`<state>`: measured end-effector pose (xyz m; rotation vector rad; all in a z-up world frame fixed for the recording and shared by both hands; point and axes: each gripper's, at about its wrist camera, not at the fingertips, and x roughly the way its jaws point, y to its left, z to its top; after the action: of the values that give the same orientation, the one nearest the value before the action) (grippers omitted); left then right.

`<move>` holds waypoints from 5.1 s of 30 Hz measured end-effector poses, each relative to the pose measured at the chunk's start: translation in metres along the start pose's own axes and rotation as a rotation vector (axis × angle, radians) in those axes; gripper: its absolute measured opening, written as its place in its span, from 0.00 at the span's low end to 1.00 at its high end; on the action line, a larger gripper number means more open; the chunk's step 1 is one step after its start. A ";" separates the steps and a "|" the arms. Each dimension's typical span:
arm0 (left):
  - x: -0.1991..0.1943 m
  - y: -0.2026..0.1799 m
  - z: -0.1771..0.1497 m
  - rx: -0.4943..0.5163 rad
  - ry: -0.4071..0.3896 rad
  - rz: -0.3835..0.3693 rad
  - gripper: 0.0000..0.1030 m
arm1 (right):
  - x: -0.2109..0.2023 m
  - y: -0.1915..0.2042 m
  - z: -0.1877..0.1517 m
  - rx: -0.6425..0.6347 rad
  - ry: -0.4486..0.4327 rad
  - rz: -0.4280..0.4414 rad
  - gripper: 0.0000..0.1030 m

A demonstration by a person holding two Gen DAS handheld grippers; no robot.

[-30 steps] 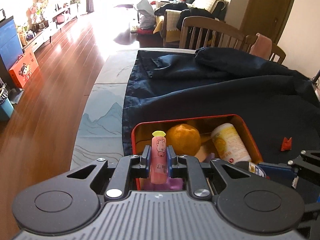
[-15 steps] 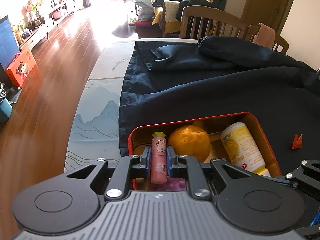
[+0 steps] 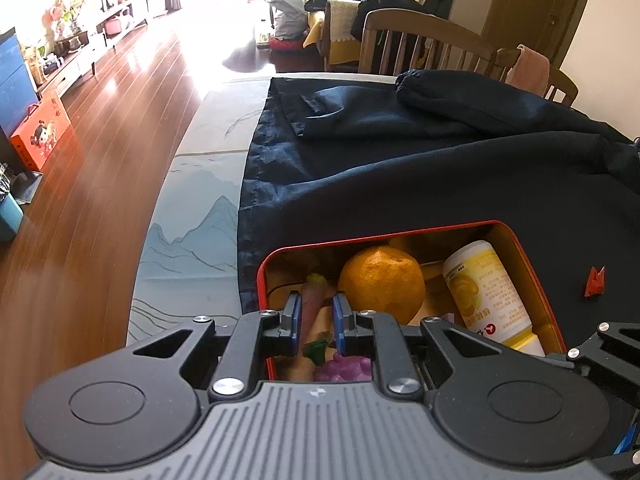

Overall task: Organize rigid objects
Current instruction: 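Lower the pink tube and glass jar into the tin and open both tools, then withdraw both tools from the tin toward the red candy and nail clipper, then grasp the nail clipper with the left tool while the right tool grasps the red candy, then carry the nail clipper and red candy toward the red tin with both tools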

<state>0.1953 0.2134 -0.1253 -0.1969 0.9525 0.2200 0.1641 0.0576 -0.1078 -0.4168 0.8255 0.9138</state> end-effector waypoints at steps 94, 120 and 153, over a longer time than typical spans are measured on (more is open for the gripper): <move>-0.021 -0.277 -0.084 0.172 -0.066 -0.124 0.80 | -0.063 -0.236 -0.095 0.036 -0.061 0.045 0.96; 0.020 -0.310 -0.094 0.342 -0.033 -0.160 0.41 | -0.020 -0.238 -0.091 -0.054 0.013 0.088 0.58; 0.000 -0.285 -0.083 0.197 -0.036 -0.104 0.11 | -0.107 -0.240 -0.122 0.129 -0.047 -0.016 0.26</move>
<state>0.2073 -0.0821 -0.1522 -0.0609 0.9193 0.0328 0.2707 -0.2116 -0.1057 -0.2885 0.8320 0.8472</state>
